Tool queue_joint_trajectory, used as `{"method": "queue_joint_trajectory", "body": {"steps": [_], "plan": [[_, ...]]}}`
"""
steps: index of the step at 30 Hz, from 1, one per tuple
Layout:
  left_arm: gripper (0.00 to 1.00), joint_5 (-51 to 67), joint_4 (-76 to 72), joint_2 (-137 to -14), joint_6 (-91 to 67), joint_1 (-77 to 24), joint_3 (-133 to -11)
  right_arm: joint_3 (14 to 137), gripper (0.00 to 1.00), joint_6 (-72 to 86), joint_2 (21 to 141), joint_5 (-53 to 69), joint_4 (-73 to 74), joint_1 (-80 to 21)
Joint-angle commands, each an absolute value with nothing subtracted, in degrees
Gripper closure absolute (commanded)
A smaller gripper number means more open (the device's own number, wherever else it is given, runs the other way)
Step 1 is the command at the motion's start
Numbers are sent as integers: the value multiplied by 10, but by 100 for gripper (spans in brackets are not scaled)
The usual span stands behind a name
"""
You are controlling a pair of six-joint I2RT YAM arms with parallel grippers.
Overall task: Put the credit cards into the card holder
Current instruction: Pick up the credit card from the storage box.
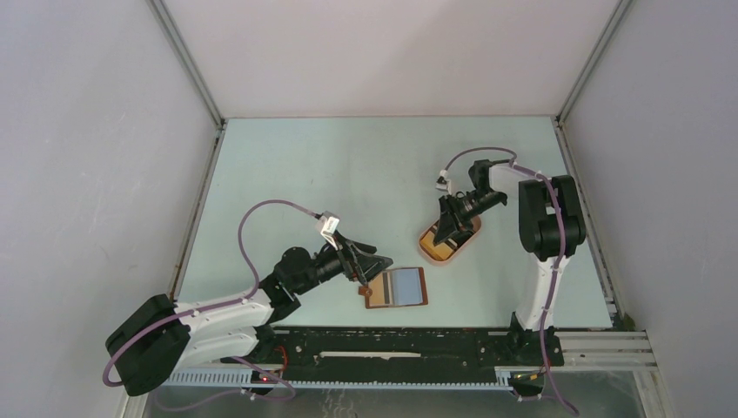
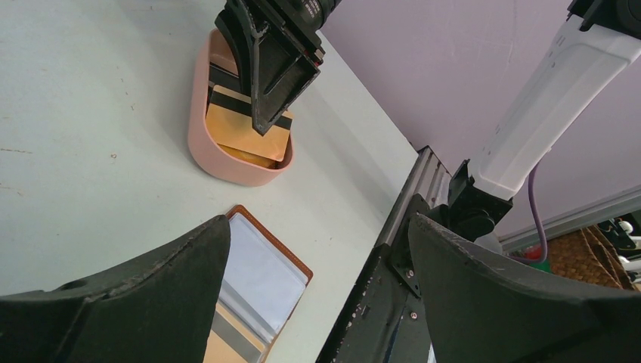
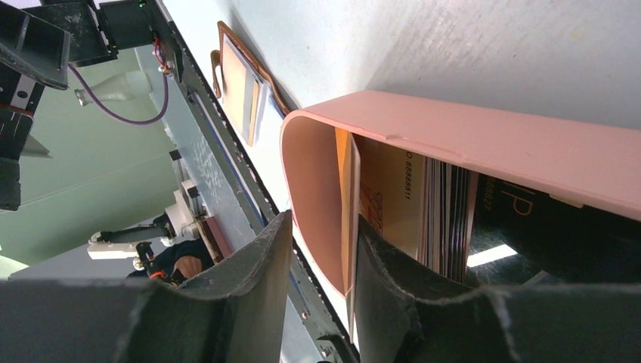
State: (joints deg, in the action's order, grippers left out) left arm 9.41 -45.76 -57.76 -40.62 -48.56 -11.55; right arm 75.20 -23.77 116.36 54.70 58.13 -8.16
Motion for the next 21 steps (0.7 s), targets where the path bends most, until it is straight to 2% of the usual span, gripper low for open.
{"method": "queue_joint_trajectory", "body": {"steps": [1,7,12,15,17,21], "plan": [[8,100,-479,-577,-411,-482,-105,769,59,-243,1135,558,590,-73],[8,101,-479,-579,-411,-482,-106,769,67,-240,1132,548,588,-65],[8,101,-479,-577,-411,-482,-106,769,87,-239,1130,540,586,-59],[8,101,-479,-576,-412,-482,-105,769,96,-241,1125,541,589,-53],[8,101,-479,-575,-412,-482,-105,769,100,-245,1121,544,592,-49],[8,103,-479,-572,-412,-482,-104,769,100,-268,1106,557,606,-39]]}}
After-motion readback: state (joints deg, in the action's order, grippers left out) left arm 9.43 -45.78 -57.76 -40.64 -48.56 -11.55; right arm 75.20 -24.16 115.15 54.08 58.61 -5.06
